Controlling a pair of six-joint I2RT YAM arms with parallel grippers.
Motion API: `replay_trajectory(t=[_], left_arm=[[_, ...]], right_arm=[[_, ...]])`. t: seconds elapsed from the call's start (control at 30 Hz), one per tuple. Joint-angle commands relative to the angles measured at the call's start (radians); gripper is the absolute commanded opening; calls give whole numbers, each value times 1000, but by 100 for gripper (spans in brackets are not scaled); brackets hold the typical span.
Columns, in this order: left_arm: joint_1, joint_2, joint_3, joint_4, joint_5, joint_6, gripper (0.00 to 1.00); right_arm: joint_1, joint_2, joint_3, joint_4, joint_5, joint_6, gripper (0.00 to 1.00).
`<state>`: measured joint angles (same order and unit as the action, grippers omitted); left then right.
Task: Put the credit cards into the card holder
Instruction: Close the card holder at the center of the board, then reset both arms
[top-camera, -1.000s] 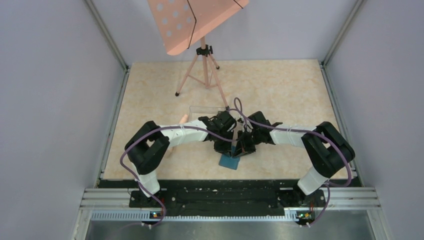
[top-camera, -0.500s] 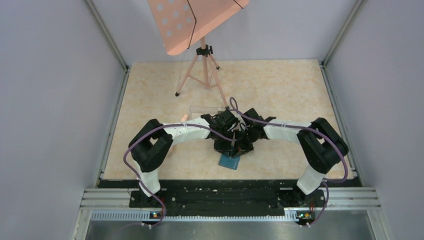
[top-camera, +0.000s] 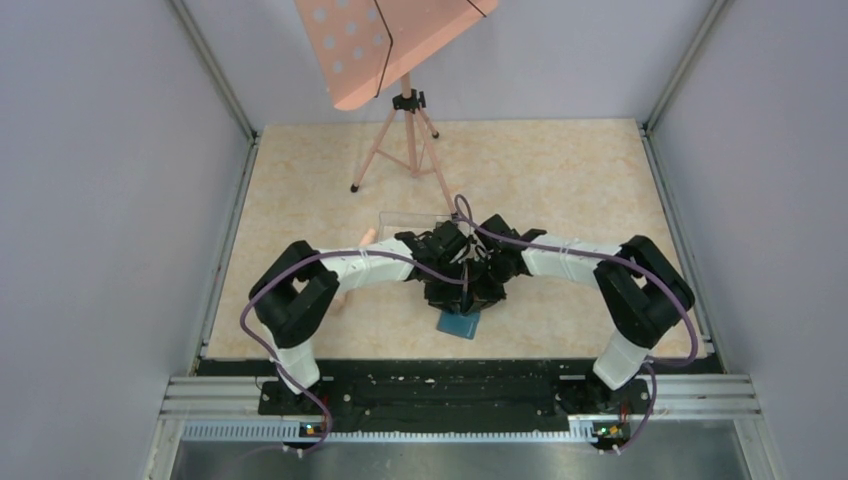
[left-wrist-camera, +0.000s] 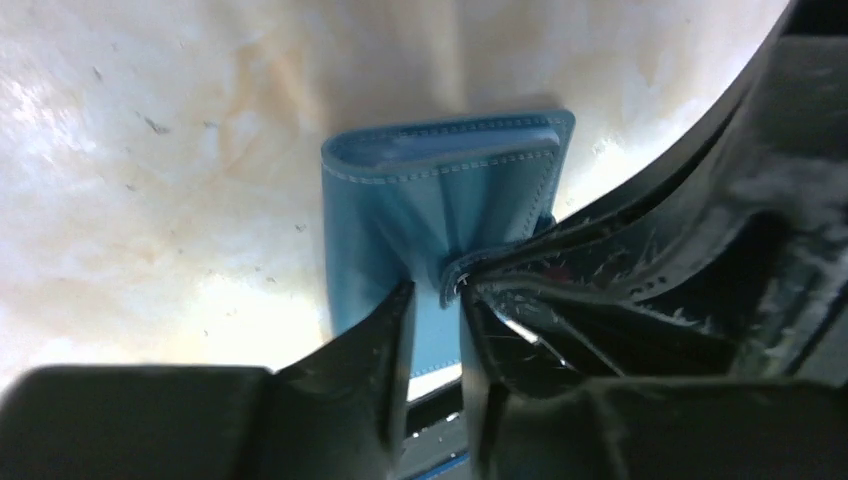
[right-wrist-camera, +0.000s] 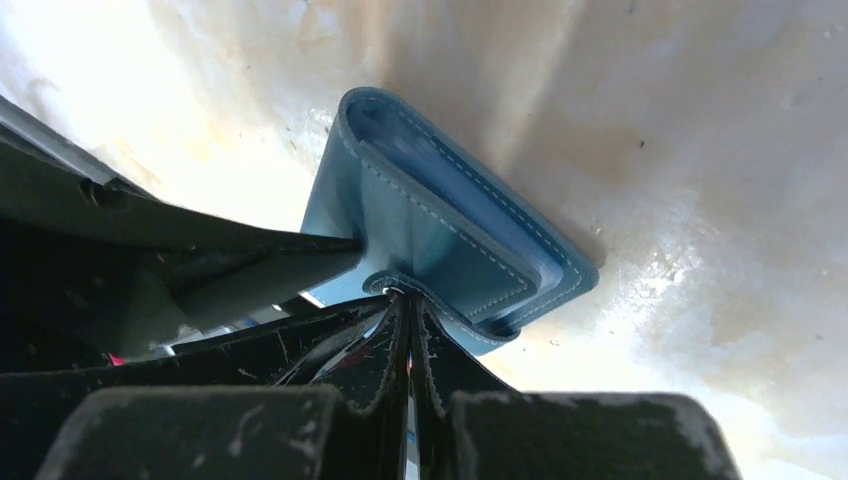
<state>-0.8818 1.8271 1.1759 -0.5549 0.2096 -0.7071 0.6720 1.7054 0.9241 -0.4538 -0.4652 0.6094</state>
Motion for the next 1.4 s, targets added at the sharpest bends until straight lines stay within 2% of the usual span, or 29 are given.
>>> replay_trajectory(t=[0.0, 0.03, 0.07, 0.13, 0.17, 0.27, 0.33, 0.4, 0.47, 0.6, 0.73, 0.83, 0.9, 1.0, 1.13, 1.23, 1.37], left_arm=[[-25, -94, -83, 226, -20, 60, 43], [-22, -128, -101, 257, -11, 53, 50], [-15, -165, -121, 293, 2, 43, 55], [7, -233, -172, 377, 42, 20, 68], [22, -266, -202, 419, 67, 3, 71], [84, -365, -308, 541, 135, -57, 74], [150, -420, -384, 651, 189, -100, 74], [217, -479, -464, 747, 241, -143, 74], [292, -538, -544, 834, 279, -174, 74], [442, -661, -650, 883, 325, -179, 76], [598, -800, -674, 739, 277, -73, 80], [680, -906, -655, 588, 122, 56, 86], [702, -957, -636, 510, -30, 152, 92], [705, -994, -627, 468, -287, 284, 95], [709, -968, -699, 599, -508, 407, 99], [713, -902, -800, 829, -556, 494, 99], [745, -769, -798, 1051, -522, 555, 99]], right_arm=[[81, -41, -5, 20, 204, -114, 0], [81, -70, 6, 19, 209, -113, 0], [79, -100, 17, 17, 215, -112, 5], [72, -156, 36, 15, 233, -106, 22], [64, -181, 38, 15, 238, -102, 30], [20, -247, 35, 14, 239, -98, 59], [-16, -295, 17, 18, 236, -96, 73], [-57, -352, -11, 28, 237, -96, 85], [-105, -411, -47, 43, 235, -96, 91], [-227, -516, -112, 62, 233, -109, 98], [-320, -583, -137, 58, 296, -145, 99], [-329, -620, -138, 61, 441, -200, 99], [-329, -645, -152, 98, 563, -227, 99], [-330, -691, -231, 215, 714, -263, 99], [-329, -745, -368, 420, 846, -342, 97], [-329, -750, -479, 600, 931, -418, 96], [-336, -707, -641, 917, 1032, -505, 99]])
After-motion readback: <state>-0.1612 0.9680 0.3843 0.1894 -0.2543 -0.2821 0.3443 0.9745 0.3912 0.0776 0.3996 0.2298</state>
